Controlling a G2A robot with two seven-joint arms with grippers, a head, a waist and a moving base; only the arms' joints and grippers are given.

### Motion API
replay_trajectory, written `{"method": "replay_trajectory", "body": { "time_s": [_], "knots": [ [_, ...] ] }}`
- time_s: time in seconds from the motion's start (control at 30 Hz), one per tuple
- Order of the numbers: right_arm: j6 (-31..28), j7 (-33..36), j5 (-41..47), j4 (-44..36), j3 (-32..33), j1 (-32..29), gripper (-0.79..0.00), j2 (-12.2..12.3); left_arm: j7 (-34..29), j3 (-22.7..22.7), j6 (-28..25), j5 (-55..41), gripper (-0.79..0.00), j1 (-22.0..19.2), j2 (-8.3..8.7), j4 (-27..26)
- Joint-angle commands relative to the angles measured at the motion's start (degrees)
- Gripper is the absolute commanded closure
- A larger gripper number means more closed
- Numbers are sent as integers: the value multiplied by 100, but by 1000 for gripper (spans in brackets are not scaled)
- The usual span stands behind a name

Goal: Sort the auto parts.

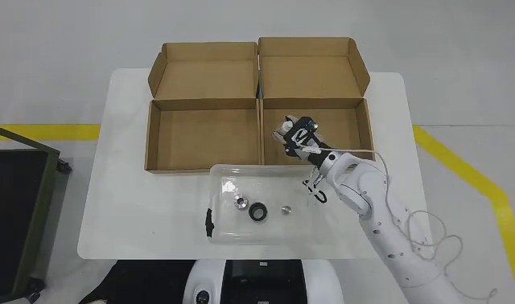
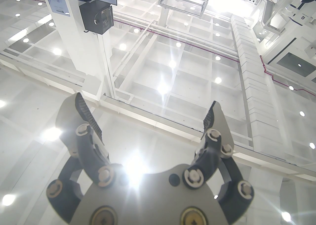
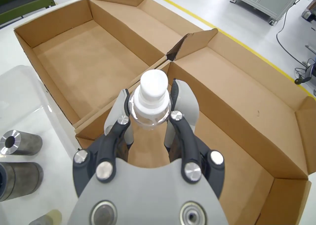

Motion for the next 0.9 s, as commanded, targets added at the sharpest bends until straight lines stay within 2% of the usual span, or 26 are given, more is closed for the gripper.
{"method": "replay_trajectory", "body": {
  "time_s": [0.0,0.2,0.27,0.4,0.5,0.53,0.57,0.6,0.63,0.87],
  "knots": [
    [63,53,-77,122,-79,86,0,-20,0,0,0,0,-785,0,0,0],
    [113,222,-73,467,-234,333,0,-77,0,0,0,0,-785,0,0,0],
    [118,266,-25,564,-266,390,-80,-94,0,0,0,0,-785,0,0,0],
    [115,309,36,734,-316,484,-148,-123,0,0,0,0,-785,0,0,0],
    [134,324,46,821,-347,525,-323,-140,0,0,0,0,-785,0,0,0],
    [137,321,44,843,-354,537,-354,-145,0,0,0,0,-785,0,0,0],
    [147,325,46,864,-358,546,-431,-149,0,0,0,0,-785,0,0,0],
    [148,328,52,879,-363,552,-683,-153,0,0,0,0,-785,0,0,0],
    [157,330,56,883,-360,553,-785,-155,0,0,0,0,-785,0,0,0],
    [108,309,-32,339,-147,335,-785,-104,0,0,0,0,-785,0,0,0]
  ]
}}
